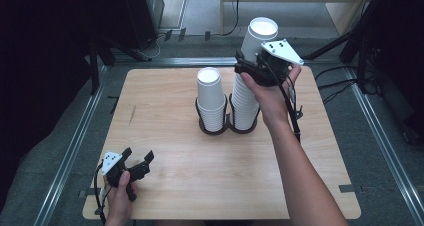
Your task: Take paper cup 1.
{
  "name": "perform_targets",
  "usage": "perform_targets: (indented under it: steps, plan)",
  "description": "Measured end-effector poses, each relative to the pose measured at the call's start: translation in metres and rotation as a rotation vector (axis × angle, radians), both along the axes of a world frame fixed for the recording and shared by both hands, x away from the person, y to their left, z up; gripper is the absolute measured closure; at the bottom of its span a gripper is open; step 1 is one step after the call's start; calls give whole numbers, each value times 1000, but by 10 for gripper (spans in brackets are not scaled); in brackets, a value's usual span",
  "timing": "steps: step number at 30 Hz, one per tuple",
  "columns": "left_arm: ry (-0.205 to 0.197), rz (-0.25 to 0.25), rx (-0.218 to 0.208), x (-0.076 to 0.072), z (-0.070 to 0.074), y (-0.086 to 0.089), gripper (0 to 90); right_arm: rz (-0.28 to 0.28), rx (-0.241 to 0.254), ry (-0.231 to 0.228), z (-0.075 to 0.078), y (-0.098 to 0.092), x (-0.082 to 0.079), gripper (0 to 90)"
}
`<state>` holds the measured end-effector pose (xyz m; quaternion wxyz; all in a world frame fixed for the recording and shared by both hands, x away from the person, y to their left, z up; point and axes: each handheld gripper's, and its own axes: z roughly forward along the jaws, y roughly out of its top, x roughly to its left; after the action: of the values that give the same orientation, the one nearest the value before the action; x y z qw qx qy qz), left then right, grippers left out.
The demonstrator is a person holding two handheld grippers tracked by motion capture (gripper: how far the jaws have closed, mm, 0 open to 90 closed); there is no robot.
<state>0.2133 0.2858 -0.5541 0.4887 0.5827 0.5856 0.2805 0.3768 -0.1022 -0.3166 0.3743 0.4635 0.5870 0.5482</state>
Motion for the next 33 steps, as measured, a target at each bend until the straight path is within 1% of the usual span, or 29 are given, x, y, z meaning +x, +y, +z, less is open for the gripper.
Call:
perform_targets:
  steps: [4,5,7,8,12,14,15,19,21,22,24,28,29,31,33]
  plan:
    - [0,0,1,0,0,0,87,-4,5,-9,2,0,-1,117]
    - [0,0,1,0,0,0,87,-5,6,-25,5,1,-2,117]
    - [0,0,1,0,0,0,87,-5,7,-29,6,1,-2,117]
    - [0,0,1,0,0,0,87,-10,2,-35,9,2,-2,117]
    - [0,0,1,0,0,0,87,-18,-13,-43,13,2,-2,120]
    - [-1,0,1,0,0,0,87,-20,-15,-58,15,3,-3,122]
    - [0,0,1,0,0,0,87,-21,-20,-74,17,3,-3,126]
    - [1,-1,3,0,0,0,87,-23,-25,-110,21,3,-4,132]
    - [1,-1,3,0,0,0,87,-23,-34,-126,22,3,-5,136]
    - [0,-1,2,0,0,0,87,-23,-34,-126,22,3,-5,136]
    - [1,-1,3,0,0,0,87,-22,-47,-149,24,3,-6,140]
    - [0,-1,3,0,0,0,87,-18,-38,-154,28,3,-7,141]
    - [0,-1,3,0,0,0,87,-26,-35,-166,31,3,-9,141]
    - [1,-1,3,0,0,0,87,-25,-27,-171,34,3,-10,141]
    - [0,-1,4,0,0,0,87,-29,-29,-175,35,3,-10,141]
